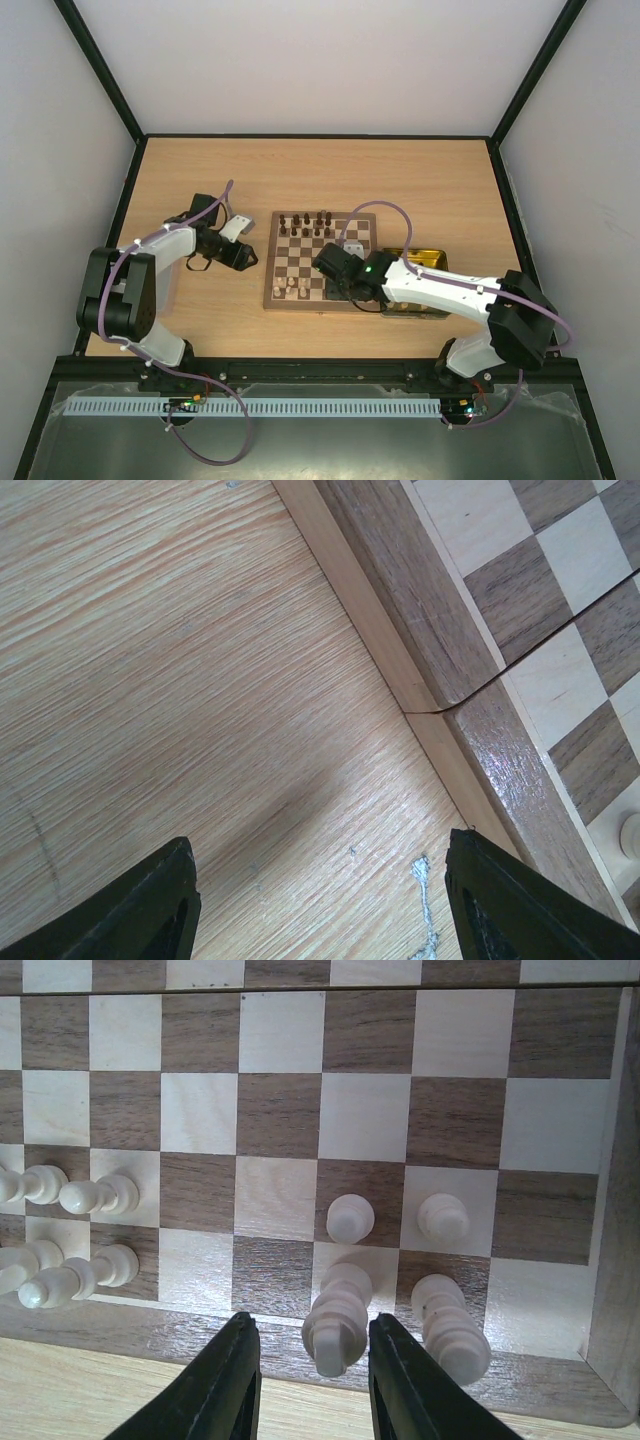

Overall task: Set up the chess pieces on the board
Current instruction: Pick up the chess piece at the center of the board.

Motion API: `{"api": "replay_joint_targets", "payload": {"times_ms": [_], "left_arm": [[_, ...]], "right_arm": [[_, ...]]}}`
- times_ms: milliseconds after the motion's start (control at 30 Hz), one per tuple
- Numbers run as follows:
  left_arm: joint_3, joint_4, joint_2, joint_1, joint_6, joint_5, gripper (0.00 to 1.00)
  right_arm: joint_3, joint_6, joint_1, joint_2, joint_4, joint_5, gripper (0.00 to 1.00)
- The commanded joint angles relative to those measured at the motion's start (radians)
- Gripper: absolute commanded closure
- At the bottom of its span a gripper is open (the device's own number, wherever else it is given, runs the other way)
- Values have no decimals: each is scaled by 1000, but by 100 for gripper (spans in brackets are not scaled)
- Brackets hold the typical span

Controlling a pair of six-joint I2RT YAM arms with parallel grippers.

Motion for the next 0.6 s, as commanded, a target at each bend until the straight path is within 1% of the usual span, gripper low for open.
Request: {"api": "replay_joint_targets", "payload": {"times_ms": [0,467,567], "left_arm": [[-15,-6,-26,4,7,20,31],[-16,-5,-25,9,8,26,31],[-15,-4,-21,10,8,29,31]], "right_arm": [[-13,0,5,11,10,18,71],[-21,-6,5,43,31,23,71],[-22,-9,5,51,37,23,75]]}}
